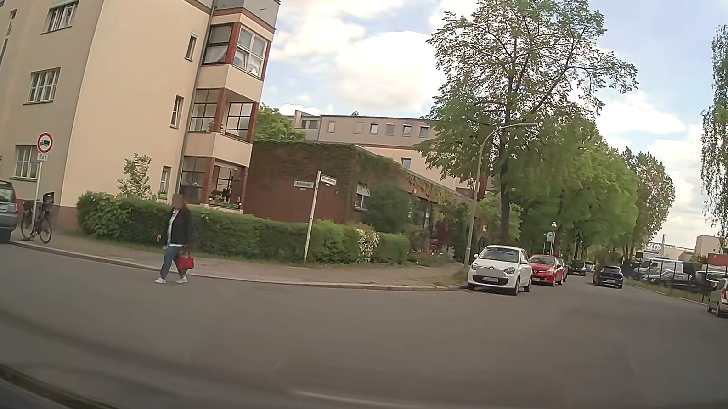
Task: Follow the waypoints while adhering to traffic rules and regulations
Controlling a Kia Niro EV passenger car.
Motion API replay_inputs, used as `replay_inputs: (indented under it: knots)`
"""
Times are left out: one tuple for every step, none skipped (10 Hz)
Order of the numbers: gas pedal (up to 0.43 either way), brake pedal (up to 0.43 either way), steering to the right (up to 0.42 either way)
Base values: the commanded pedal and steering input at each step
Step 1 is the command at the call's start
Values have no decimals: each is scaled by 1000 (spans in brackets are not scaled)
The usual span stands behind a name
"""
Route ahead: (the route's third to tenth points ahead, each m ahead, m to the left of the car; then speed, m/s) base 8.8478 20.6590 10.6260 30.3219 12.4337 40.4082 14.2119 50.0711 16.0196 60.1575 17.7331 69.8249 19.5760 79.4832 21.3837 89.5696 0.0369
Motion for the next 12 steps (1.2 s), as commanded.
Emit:
replay_inputs:
  knots:
    - [0, 323, -759]
    - [0, 329, -758]
    - [0, 329, -758]
    - [0, 329, -758]
    - [0, 329, -758]
    - [0, 329, -758]
    - [0, 329, -758]
    - [0, 329, -758]
    - [0, 378, -758]
    - [0, 396, -758]
    - [0, 378, -758]
    - [0, 360, -758]
